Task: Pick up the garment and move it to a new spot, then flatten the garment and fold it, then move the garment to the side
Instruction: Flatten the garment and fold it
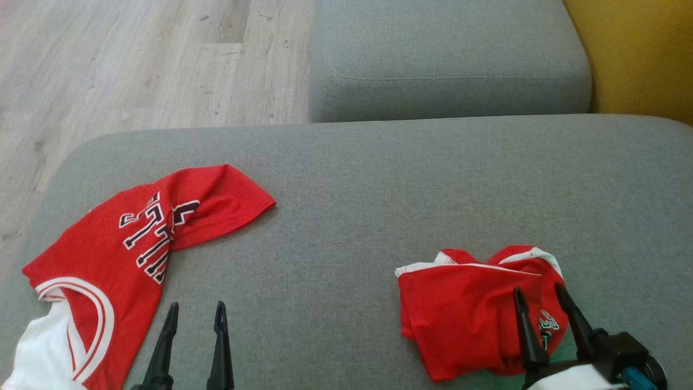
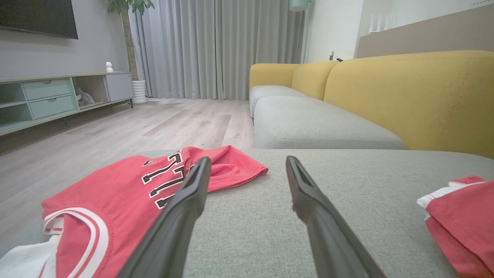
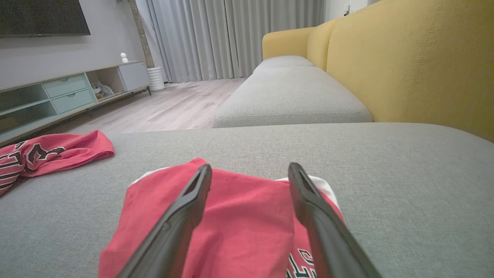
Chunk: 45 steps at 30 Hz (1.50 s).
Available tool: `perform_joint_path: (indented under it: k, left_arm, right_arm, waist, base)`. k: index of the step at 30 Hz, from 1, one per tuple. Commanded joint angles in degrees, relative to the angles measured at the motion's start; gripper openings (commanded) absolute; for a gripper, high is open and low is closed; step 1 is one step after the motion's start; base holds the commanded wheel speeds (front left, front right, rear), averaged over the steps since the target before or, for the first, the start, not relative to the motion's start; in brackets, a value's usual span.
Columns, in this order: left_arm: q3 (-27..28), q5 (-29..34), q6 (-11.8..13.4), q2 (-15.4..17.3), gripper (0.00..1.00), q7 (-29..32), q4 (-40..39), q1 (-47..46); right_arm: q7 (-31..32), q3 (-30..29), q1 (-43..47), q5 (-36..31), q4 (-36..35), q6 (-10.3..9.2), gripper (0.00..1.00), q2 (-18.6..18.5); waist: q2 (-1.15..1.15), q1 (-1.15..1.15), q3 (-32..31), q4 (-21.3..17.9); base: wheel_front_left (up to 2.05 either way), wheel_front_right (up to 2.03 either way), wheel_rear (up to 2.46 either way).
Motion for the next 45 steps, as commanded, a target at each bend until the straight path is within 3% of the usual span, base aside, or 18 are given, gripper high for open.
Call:
perform_joint_path:
  k: [1,8,13,20,28,31,36,45]
  left_arm:
    - [1.7,0.5,0.1,-0.4,1.00,-0.3,-1.6,-2.1]
    - [0.0,-0.7,0.0,-0.4,1.00,-0.3,-1.0,-2.6]
    - [-4.6,-2.4,-3.0,-0.4,1.00,-0.3,2.4,-6.3]
    - [-14.8,-8.7,-8.3,-0.5,1.00,0.8,18.0,-19.4]
    - [-23.8,-18.8,-9.4,-0.5,1.00,3.5,29.8,-30.9]
    - [-29.9,-26.7,-9.4,0.0,1.00,4.4,29.1,-32.7]
    - [-39.5,-37.8,-9.5,4.5,1.00,5.0,24.6,-34.3]
    - [-52.5,-47.9,-9.5,9.7,1.00,4.9,19.4,-38.3]
  right_arm:
    - [-0.2,1.4,-2.7,-0.2,-1.4,0.39,1.00,-0.3]
    - [-0.2,1.8,-3.5,-0.4,-1.4,0.39,1.00,-0.3]
    - [-0.2,2.6,-4.6,-0.6,-2.4,0.39,1.00,-0.3]
    - [-0.2,3.7,-7.8,-1.2,-4.3,0.39,1.00,-0.3]
    - [-0.2,4.0,-10.4,0.1,-4.9,0.39,1.00,-0.3]
    - [-0.2,4.1,-10.6,0.5,-4.9,0.39,1.00,-0.3]
    - [-0.2,4.1,-10.9,0.8,-5.0,0.39,1.00,-0.3]
    - [-0.2,4.7,-11.1,0.8,-5.1,0.39,1.00,-0.3]
  waist:
    - [0.00,0.00,0.0,0.0]
    - [0.00,0.00,0.8,-2.1]
    - [0.00,0.00,3.1,-5.7]
    - [0.00,0.00,10.3,-12.4]
    - [0.00,0.00,16.0,-18.4]
    - [0.00,0.00,16.9,-20.2]
    - [0.00,0.00,17.1,-22.0]
    - [0.00,0.00,16.9,-23.5]
  base:
    - [0.00,0.00,0.00]
    - [0.00,0.00,0.00]
    - [0.00,0.00,0.00]
    - [0.00,0.00,0.00]
    - [0.00,0.00,0.00]
    - [0.00,0.00,0.00]
    - [0.00,0.00,0.00]
    - [0.00,0.00,0.00]
